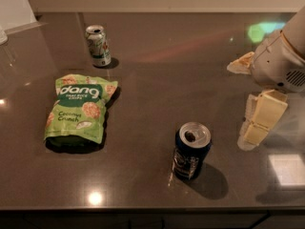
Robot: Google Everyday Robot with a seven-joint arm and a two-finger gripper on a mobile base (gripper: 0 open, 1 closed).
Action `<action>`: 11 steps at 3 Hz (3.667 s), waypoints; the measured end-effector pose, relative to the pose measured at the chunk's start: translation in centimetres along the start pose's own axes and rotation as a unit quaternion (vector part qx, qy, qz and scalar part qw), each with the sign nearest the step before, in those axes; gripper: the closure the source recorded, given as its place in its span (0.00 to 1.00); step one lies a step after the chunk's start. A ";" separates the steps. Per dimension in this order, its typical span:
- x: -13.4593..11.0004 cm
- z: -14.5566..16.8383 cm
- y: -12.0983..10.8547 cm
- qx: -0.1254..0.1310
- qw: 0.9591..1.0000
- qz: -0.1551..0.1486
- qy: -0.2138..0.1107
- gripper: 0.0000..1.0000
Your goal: Knock pepsi can over
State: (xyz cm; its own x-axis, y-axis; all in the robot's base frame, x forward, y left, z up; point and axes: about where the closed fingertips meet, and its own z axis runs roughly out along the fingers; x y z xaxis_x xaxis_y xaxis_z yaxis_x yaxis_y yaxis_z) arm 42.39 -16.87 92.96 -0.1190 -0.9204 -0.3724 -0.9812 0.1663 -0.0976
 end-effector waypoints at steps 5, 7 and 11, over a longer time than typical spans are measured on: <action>-3.8 5.9 5.5 -0.114 0.969 -0.082 -0.202 0.00; -5.4 7.4 7.4 -0.142 0.956 -0.108 -0.232 0.15; -8.5 3.8 2.7 -0.071 0.974 -0.119 -0.179 1.00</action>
Offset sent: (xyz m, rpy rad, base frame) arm -0.0256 0.0215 -0.0423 0.2354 0.1315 0.1837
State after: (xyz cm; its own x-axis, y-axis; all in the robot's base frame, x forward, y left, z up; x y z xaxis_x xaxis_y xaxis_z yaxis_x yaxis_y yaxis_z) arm 41.30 -7.29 92.35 0.1490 -0.7408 -0.6550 -0.9888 -0.1101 -0.1003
